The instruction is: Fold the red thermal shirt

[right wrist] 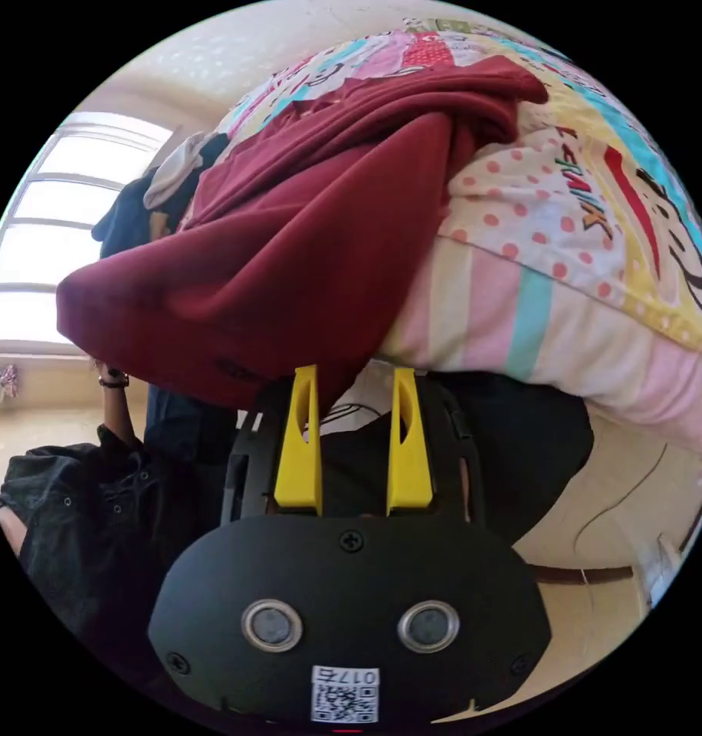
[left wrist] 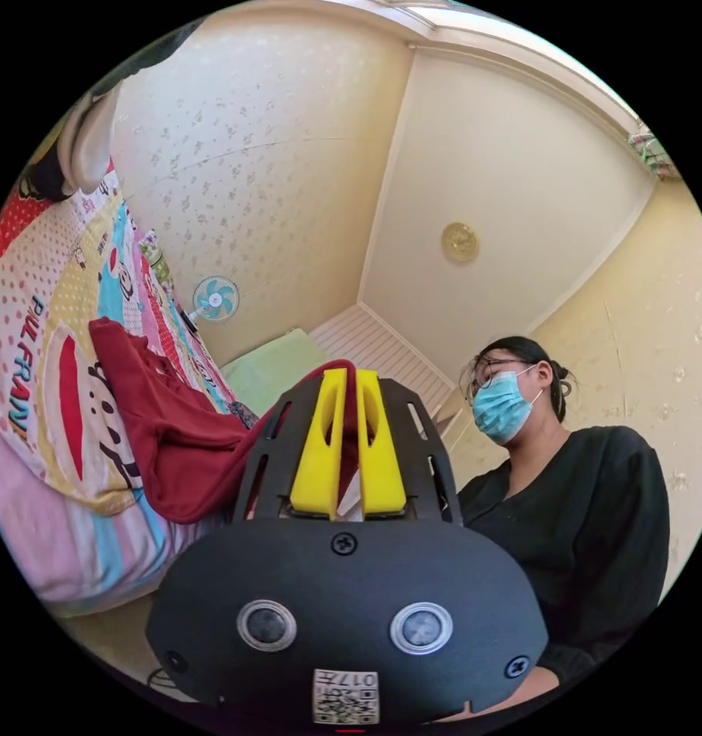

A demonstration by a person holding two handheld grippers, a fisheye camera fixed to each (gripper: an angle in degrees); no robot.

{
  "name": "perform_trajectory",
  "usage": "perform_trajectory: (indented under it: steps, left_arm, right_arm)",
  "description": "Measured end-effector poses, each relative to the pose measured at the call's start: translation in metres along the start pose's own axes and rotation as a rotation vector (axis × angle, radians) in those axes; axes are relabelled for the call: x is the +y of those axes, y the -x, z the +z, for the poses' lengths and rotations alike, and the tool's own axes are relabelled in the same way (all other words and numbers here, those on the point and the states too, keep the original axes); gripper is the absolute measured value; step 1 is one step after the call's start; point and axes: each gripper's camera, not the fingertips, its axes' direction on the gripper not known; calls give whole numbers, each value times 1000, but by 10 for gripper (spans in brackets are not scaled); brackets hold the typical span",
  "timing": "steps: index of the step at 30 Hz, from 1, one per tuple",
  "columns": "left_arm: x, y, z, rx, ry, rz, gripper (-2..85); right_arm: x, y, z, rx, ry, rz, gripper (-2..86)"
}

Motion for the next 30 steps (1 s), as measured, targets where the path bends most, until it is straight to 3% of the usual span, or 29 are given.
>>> perform_trajectory:
  steps: [14, 18, 20, 25, 28, 30]
  left_arm:
    - [-18, -8, 23, -86, 20, 32, 23]
    - [-17, -1, 36, -50, 29, 20, 22]
    - [-20, -5, 40, -52, 66, 50, 22]
    - [-19, -5, 57, -100, 173, 127, 24]
    - [-40, 37, 81, -87, 102, 78, 27]
    - [-71, 95, 105, -209, -45, -64, 36]
  right_arm:
    - [-30, -14, -5, 45, -21, 83, 80]
    - [-10, -12, -25, -124, 4, -9, 33]
    - [13, -13, -51, -289, -69, -109, 28]
    - [53, -72, -160, -885, -619, -275, 25]
    - [8, -105, -202, -983, -823, -205, 32]
    - [-35, -124, -211, -936, -832, -88, 43]
